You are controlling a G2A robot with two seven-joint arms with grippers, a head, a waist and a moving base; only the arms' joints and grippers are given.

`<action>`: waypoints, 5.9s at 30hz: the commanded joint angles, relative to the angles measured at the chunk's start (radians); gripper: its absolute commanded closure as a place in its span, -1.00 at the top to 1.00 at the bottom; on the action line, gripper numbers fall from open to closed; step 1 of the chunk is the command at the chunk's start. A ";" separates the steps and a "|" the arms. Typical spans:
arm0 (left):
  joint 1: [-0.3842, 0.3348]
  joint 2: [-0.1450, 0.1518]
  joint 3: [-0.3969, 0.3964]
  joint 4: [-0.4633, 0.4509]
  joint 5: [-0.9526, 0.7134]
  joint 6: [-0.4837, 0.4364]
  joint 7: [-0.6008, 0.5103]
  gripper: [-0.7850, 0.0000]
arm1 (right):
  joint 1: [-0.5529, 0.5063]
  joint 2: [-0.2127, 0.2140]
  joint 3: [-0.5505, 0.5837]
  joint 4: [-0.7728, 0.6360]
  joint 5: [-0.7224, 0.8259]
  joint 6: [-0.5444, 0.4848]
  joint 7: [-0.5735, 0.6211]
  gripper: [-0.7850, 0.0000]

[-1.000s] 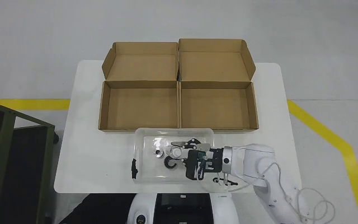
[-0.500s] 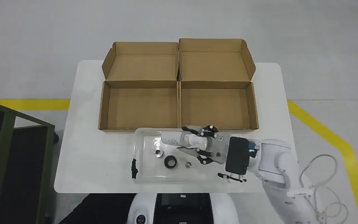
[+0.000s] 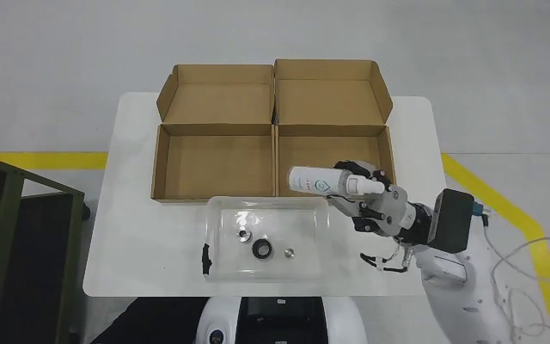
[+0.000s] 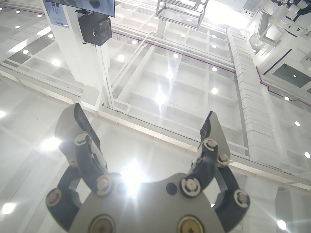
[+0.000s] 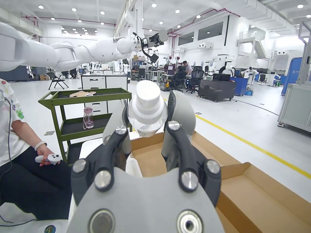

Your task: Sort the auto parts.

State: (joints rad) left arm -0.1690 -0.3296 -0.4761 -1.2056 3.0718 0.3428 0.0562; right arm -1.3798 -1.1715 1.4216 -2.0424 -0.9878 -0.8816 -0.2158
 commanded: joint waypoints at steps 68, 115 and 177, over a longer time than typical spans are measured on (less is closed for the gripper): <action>0.000 0.000 0.000 0.000 0.000 0.000 0.000 1.00 | 0.449 -0.066 -0.374 0.631 -0.193 0.427 0.580 -0.20; 0.000 0.000 0.000 0.000 0.000 0.000 0.000 1.00 | -0.018 0.038 -0.259 -0.077 -0.422 0.107 0.898 1.00; 0.000 0.000 0.000 0.000 0.000 0.000 0.000 1.00 | 0.155 0.034 -0.518 0.019 -0.369 0.099 1.172 -1.00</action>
State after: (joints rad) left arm -0.1690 -0.3296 -0.4761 -1.2056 3.0718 0.3428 0.0562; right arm -1.2197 -1.1394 0.8961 -2.0120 -1.3553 -0.7822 0.9597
